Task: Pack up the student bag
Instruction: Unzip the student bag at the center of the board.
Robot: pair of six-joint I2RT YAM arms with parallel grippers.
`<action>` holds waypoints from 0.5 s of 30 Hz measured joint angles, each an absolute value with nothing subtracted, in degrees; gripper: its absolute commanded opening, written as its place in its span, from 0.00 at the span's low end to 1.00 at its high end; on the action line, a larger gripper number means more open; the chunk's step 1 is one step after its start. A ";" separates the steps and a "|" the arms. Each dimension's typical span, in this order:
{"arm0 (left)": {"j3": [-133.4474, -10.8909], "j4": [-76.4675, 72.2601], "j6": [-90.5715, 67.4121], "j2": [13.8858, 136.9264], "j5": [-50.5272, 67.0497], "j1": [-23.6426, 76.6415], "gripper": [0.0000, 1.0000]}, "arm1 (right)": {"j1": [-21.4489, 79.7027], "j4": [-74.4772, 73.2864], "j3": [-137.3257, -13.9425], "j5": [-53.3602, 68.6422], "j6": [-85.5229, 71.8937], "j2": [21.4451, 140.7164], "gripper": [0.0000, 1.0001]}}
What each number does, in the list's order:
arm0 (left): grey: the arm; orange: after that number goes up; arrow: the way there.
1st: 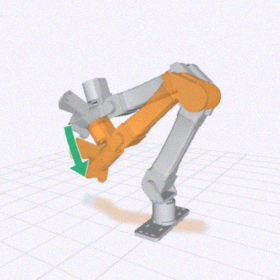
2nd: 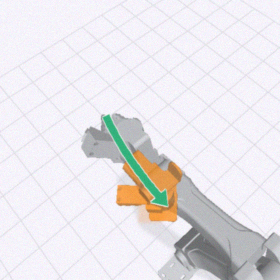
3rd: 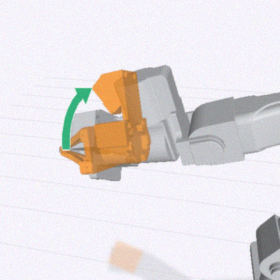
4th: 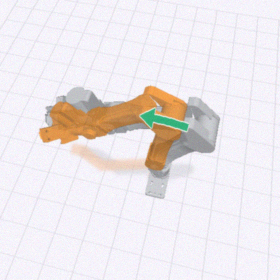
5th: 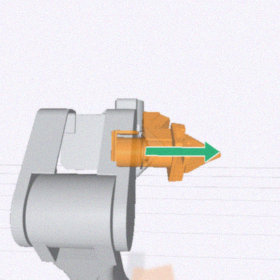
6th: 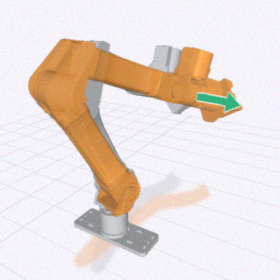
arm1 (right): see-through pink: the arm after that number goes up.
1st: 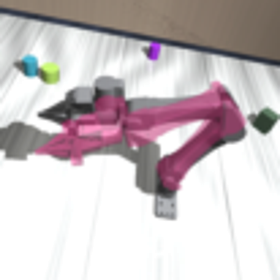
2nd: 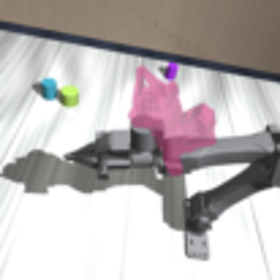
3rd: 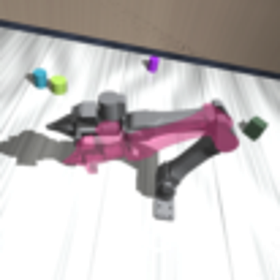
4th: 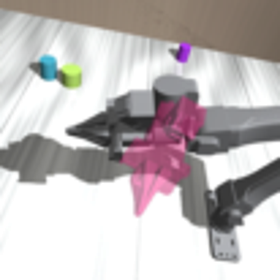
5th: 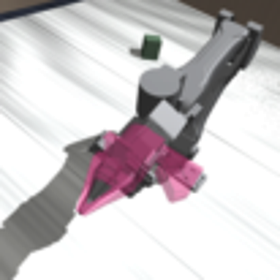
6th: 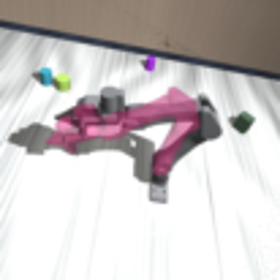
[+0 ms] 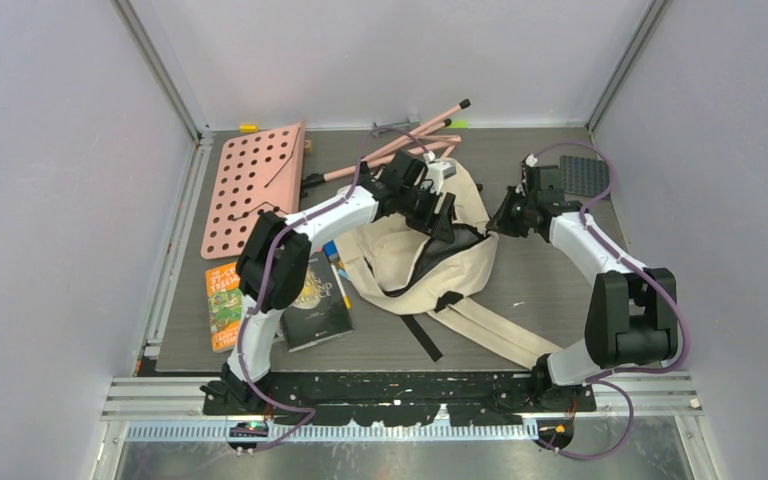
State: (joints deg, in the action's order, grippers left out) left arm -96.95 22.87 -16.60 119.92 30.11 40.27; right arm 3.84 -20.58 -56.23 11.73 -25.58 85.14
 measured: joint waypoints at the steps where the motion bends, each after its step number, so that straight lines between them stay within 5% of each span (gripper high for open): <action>1: -98.13 22.83 -16.60 120.60 30.11 40.45 0.60 | 3.84 -20.58 -56.23 11.70 -25.58 85.14 0.01; 3: -100.01 22.76 -16.62 121.69 30.11 40.73 0.51 | 3.84 -20.60 -56.23 11.70 -25.58 85.14 0.01; 8: -102.61 22.83 -17.23 123.09 30.26 41.21 0.03 | 3.84 -20.60 -56.23 11.66 -25.58 85.14 0.00; 15: -100.47 23.00 -16.93 120.77 29.78 42.00 0.00 | 3.84 -20.62 -56.23 10.94 -25.58 85.14 0.00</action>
State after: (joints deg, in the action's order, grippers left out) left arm -100.47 23.00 -16.93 120.77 29.78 42.00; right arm 3.84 -20.62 -56.23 10.94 -25.58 85.14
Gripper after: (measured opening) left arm 0.032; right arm 0.028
